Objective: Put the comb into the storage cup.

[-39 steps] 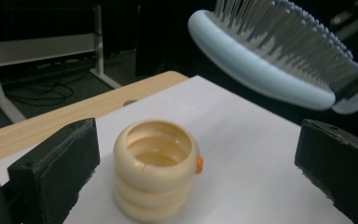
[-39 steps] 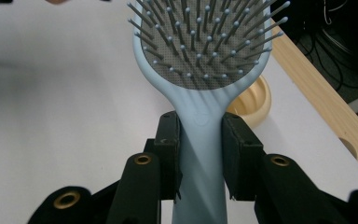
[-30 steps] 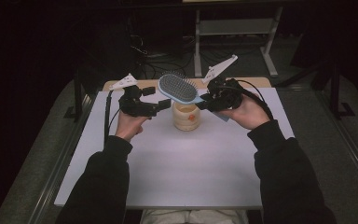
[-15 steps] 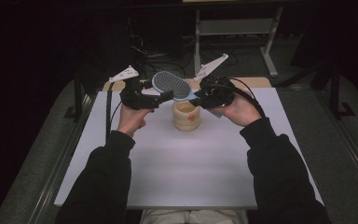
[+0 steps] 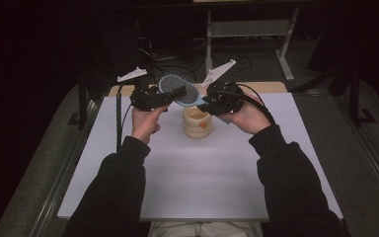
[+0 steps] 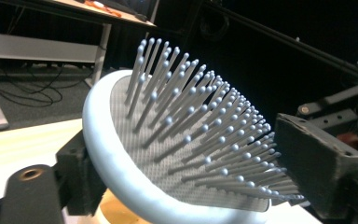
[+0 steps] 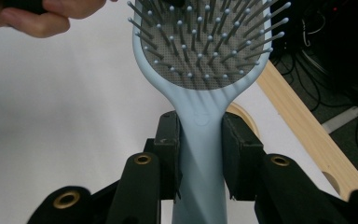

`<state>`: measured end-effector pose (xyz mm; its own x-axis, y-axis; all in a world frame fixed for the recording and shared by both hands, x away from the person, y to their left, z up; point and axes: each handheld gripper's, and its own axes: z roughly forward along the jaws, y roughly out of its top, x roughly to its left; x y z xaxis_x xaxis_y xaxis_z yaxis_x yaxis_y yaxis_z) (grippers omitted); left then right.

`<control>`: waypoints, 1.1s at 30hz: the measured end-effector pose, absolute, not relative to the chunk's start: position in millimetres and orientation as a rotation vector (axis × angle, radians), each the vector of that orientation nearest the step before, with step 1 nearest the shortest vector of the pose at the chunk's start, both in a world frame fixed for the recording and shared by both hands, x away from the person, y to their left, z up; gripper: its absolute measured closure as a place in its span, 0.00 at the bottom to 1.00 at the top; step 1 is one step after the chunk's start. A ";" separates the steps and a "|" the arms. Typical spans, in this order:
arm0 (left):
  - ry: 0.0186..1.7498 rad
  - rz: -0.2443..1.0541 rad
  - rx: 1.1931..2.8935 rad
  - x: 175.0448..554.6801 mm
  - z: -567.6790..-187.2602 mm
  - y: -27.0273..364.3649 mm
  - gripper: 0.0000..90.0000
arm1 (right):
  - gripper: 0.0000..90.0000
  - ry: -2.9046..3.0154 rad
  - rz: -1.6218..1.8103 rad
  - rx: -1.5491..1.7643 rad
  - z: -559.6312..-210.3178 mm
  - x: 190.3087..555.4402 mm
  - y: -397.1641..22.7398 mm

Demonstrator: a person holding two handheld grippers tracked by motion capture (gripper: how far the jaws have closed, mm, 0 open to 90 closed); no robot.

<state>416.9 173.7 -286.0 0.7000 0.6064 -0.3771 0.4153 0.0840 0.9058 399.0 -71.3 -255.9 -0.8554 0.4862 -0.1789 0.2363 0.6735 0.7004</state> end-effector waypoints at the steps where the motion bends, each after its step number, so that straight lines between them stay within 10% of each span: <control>1: 0.881 0.172 1.528 416.8 -285.7 172.9 0.21 | 0.76 2.537 0.993 0.577 -256.2 399.6 -71.0; 12: 0.852 0.117 1.429 411.6 -275.4 161.9 0.51 | 0.76 2.508 0.999 0.635 -257.4 403.5 -68.4; 22: 0.775 0.204 1.430 404.2 -267.4 150.8 0.58 | 0.70 2.527 1.055 0.701 -260.3 407.3 -67.6; 33: 0.705 0.199 1.511 407.1 -258.1 151.4 0.59 | 0.16 2.512 1.195 0.809 -268.1 414.1 -79.4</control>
<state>407.1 151.4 -258.1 0.7889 0.5365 -0.2997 0.3011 0.0876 0.9495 414.1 -79.4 -268.1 -0.8165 0.5771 0.0165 0.3769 0.5112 0.7724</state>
